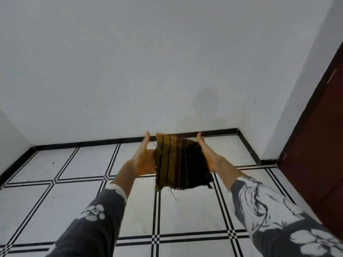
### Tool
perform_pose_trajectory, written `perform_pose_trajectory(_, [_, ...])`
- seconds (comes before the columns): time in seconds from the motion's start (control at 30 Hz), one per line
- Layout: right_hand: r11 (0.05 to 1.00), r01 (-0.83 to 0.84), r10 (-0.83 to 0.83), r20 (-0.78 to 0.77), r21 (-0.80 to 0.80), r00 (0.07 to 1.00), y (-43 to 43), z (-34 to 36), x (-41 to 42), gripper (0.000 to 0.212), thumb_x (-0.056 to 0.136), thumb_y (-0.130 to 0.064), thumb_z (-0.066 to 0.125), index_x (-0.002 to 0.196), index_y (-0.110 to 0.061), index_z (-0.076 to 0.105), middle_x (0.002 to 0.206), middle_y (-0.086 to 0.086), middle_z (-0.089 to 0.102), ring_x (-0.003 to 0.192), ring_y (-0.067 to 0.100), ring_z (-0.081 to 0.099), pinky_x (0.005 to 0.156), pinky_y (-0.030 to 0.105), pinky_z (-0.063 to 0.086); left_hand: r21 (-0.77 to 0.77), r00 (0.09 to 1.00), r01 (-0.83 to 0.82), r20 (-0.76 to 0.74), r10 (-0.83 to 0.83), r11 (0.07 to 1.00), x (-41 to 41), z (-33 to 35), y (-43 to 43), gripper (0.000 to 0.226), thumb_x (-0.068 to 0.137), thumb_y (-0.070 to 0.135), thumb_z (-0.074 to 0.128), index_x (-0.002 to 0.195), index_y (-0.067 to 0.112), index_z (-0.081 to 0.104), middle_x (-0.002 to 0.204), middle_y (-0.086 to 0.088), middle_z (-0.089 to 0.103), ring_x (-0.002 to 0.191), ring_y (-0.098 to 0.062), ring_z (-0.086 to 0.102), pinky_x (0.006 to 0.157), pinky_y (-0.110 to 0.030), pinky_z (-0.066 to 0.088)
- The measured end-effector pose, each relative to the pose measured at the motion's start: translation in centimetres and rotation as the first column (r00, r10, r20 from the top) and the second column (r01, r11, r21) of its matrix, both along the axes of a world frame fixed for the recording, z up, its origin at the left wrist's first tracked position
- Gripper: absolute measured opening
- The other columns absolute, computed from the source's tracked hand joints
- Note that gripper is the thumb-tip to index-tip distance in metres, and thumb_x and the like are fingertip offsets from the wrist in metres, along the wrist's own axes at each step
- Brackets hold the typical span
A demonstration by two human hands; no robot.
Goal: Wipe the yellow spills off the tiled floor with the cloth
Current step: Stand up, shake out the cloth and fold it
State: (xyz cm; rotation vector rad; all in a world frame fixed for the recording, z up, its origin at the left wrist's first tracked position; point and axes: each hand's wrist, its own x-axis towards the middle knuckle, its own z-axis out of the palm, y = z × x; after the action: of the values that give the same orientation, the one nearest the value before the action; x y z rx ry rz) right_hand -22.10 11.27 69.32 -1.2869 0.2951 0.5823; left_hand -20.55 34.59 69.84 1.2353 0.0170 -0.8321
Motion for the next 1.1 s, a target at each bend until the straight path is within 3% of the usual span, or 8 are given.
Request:
perform_pose_trajectory(0.1, [0.994,-0.102,0.104,-0.057,0.037,0.993,0.4,-2.5,-0.4,0.055,0.082,-0.058,0.054,0.111,-0.011,0.059,0.105,0.014,0.062,0.102,0.028,0.059,0.089,0.039,0.047,0.067,0.998,-0.061,0.007,0.061,0.996,-1.4,-1.8,-0.3,0.073,0.087,0.067,0.038,0.118,0.005,0.062,0.118,-0.019,0.064,0.111,-0.035,0.06,0.088,-0.048,0.05])
perform_pose_trajectory(0.23, [0.98,-0.137,0.143,0.028,-0.147,0.989,-0.1,-0.4,1.0,0.038,0.084,-0.026,0.065,0.116,-0.008,0.055,0.109,0.012,0.062,0.103,0.025,0.059,0.087,0.037,0.049,0.096,0.971,-0.184,0.17,0.166,0.978,-0.8,-1.4,0.2,0.027,0.087,0.017,0.06,0.113,0.008,0.061,0.111,-0.014,0.065,0.102,-0.027,0.064,0.082,-0.039,0.054])
perform_pose_trajectory(0.5, [0.95,0.112,-0.057,0.189,-0.293,0.98,-0.4,-0.3,1.7,0.042,0.084,-0.011,0.065,0.121,0.006,0.052,0.119,0.019,0.06,0.109,0.03,0.059,0.081,0.034,0.051,0.372,0.92,-0.386,0.22,0.323,0.844,0.8,-0.9,1.7,0.047,0.079,0.003,0.069,0.121,-0.005,0.05,0.108,-0.015,0.061,0.102,-0.029,0.06,0.09,-0.039,0.05])
perform_pose_trajectory(0.63, [0.806,0.299,-0.102,0.379,-0.51,0.92,0.2,-0.6,2.1,0.046,0.08,-0.011,0.071,0.119,-0.005,0.047,0.112,0.011,0.049,0.106,0.03,0.054,0.071,0.039,0.054,0.299,0.842,-0.513,0.359,0.403,0.805,0.7,-1.4,1.2,0.051,0.08,0.004,0.069,0.125,0.007,0.046,0.109,-0.016,0.055,0.097,-0.027,0.06,0.083,-0.037,0.052])
perform_pose_trajectory(0.77, [0.862,0.201,0.05,0.474,-0.465,0.879,-0.5,0.0,2.0,0.032,0.085,-0.015,0.065,0.115,-0.007,0.06,0.12,0.015,0.058,0.112,0.026,0.054,0.083,0.033,0.049,0.285,0.859,-0.393,0.453,0.239,0.874,0.5,-1.2,1.3,0.039,0.084,0.006,0.065,0.122,0.007,0.056,0.109,-0.013,0.059,0.107,-0.029,0.056,0.084,-0.033,0.049])
perform_pose_trajectory(0.87, [0.657,0.125,0.35,0.448,-0.743,0.823,-1.2,0.2,2.0,0.045,0.076,-0.013,0.074,0.118,-0.005,0.061,0.122,0.012,0.059,0.115,0.026,0.053,0.094,0.03,0.041,0.414,0.829,-0.353,0.554,0.075,0.839,1.1,-1.1,1.6,0.04,0.079,0.003,0.07,0.118,0.006,0.059,0.109,-0.015,0.061,0.105,-0.027,0.055,0.09,-0.035,0.047])
perform_pose_trajectory(1.0, [0.425,0.27,0.43,0.455,-0.864,0.779,-1.0,0.2,2.1,0.037,0.075,-0.023,0.075,0.107,-0.004,0.067,0.116,0.011,0.057,0.108,0.023,0.053,0.094,0.038,0.044,0.518,0.735,-0.417,0.676,-0.059,0.747,1.4,-1.5,1.4,0.015,0.078,0.001,0.07,0.092,0.002,0.07,0.093,-0.017,0.067,0.091,-0.028,0.059,0.085,-0.038,0.048])
perform_pose_trajectory(1.1, [0.55,0.227,0.434,0.507,-0.804,0.744,-1.2,0.5,1.8,0.03,0.078,-0.024,0.073,0.101,-0.004,0.069,0.113,0.003,0.049,0.106,0.015,0.045,0.096,0.031,0.036,0.599,0.768,-0.35,0.624,-0.146,0.72,1.7,-1.6,2.3,0.013,0.075,0.006,0.074,0.087,0.001,0.072,0.083,-0.011,0.066,0.084,-0.021,0.057,0.072,-0.026,0.044])
